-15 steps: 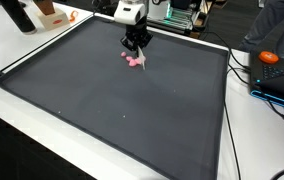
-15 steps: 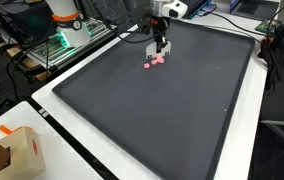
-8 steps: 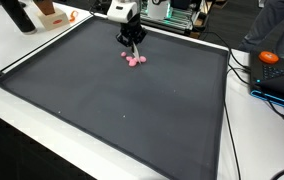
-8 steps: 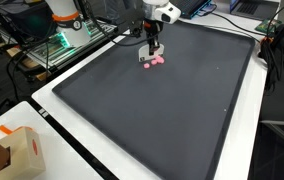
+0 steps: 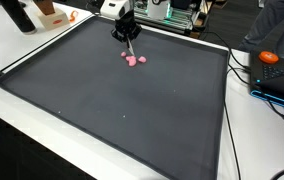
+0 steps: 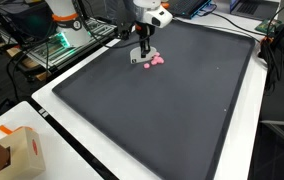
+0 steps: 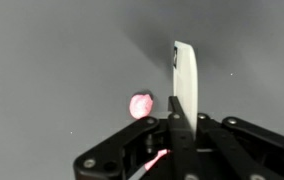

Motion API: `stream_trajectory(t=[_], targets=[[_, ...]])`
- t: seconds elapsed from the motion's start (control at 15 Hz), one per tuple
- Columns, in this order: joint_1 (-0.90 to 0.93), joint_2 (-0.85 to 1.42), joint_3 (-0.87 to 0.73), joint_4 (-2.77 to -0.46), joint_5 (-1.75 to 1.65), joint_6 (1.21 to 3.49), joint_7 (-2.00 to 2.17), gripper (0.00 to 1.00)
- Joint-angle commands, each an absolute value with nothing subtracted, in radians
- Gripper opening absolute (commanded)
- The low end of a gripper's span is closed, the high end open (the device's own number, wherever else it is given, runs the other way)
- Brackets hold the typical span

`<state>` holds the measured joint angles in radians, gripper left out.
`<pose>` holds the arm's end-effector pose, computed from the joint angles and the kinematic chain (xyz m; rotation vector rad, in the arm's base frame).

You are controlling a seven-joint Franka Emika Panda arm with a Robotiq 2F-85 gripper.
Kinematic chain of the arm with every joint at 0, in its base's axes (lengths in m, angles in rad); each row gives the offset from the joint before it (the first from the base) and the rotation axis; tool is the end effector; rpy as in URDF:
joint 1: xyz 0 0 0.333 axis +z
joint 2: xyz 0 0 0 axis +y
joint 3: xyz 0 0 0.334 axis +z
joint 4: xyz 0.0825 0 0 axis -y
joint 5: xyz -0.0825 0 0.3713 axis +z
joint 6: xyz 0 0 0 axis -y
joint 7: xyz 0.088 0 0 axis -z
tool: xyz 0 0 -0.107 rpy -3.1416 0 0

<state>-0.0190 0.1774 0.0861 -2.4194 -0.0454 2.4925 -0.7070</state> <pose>0.4784 0.0329 0.2571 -2.8622 -1.2289 0.1580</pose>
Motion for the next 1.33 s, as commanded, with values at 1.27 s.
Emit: stream_trajectory(t=[1.27], targets=[[0.072, -0.149, 0.081, -2.523, 0.092, 2.382, -0.563, 0.01]])
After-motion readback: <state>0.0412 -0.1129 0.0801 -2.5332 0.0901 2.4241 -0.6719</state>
